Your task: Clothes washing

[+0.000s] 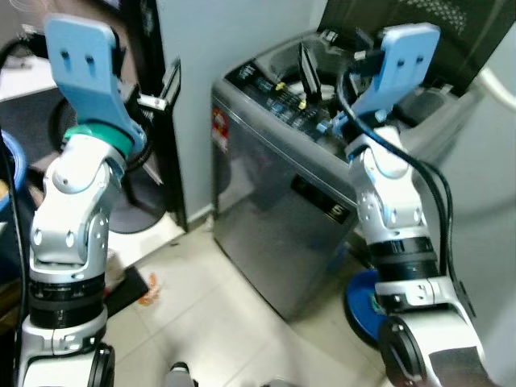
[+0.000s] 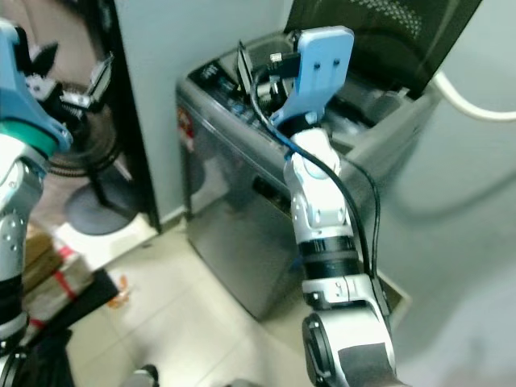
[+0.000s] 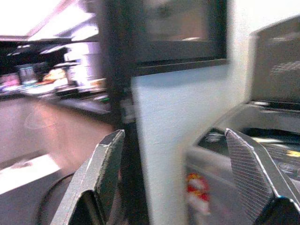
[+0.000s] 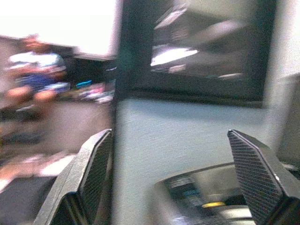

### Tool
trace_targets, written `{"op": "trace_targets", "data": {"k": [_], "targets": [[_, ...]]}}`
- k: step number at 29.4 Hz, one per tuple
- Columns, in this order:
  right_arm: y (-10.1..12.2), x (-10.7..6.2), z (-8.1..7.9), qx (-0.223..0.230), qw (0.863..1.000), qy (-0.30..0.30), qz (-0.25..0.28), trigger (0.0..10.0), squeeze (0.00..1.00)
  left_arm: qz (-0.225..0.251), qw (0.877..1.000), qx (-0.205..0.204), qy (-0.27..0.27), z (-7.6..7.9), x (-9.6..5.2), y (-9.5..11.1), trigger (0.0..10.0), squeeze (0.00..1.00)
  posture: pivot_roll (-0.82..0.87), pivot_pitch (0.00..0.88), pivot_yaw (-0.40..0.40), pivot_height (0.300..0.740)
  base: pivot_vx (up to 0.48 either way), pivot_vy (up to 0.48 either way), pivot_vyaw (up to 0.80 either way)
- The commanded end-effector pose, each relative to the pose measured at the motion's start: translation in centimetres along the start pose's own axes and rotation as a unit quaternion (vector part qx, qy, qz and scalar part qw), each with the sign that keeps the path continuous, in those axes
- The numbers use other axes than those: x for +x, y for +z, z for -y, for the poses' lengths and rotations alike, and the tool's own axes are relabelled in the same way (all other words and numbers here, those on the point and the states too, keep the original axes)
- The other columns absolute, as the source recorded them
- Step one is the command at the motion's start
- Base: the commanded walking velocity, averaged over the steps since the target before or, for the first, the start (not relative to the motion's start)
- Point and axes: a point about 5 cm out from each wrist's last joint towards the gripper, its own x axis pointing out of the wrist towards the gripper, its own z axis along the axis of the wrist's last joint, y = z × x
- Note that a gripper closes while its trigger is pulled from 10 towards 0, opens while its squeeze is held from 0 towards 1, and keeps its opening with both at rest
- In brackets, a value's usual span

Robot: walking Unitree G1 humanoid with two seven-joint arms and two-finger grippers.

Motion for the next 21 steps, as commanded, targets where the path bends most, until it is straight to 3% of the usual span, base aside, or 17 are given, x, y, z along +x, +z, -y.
{"op": "trace_targets", "data": {"k": [1,21], "targets": [[0.3,0.1,0.0,0.003,1.0,0.006,0.006,10.0,0.0,-0.004,1.0,0.004,-0.006,0.4,0.1,-0.2,10.0,0.0,0.09,0.052,-0.051,0.74,0.0,0.0,0.76],[-0.2,-0.1,-0.3,0.007,1.0,0.015,-0.003,10.0,0.0,-0.019,1.0,0.013,0.008,0.5,0.0,-1.3,10.0,0.0,0.09,0.043,-0.052,0.74,0.0,0.0,0.76]]}}
